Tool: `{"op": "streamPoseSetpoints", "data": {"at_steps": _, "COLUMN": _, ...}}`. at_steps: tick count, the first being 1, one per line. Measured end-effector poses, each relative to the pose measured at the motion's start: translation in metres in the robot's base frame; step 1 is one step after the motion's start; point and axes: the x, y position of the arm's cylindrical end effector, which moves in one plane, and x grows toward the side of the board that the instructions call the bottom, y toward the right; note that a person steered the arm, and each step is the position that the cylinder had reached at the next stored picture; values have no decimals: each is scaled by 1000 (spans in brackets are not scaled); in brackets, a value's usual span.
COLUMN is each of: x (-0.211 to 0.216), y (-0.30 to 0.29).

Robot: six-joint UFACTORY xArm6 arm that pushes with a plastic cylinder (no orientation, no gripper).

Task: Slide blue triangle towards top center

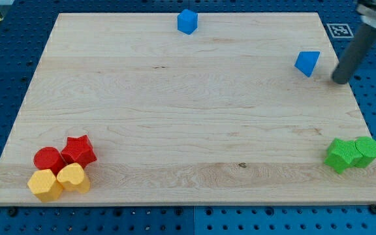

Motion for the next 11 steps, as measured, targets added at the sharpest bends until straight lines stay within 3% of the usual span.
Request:
{"op": "streamPoseSetpoints", "data": {"at_steps": 1, "x": -27, "y": -27}}
{"op": "streamPoseSetpoints", "data": {"at_steps": 4, "x": -39, "y": -22}}
{"op": "streamPoseSetpoints", "data": {"at_steps": 7, "x": -95, "y": -131}}
{"op": "streamPoseSetpoints", "data": {"at_steps": 11, "x": -114, "y": -136}}
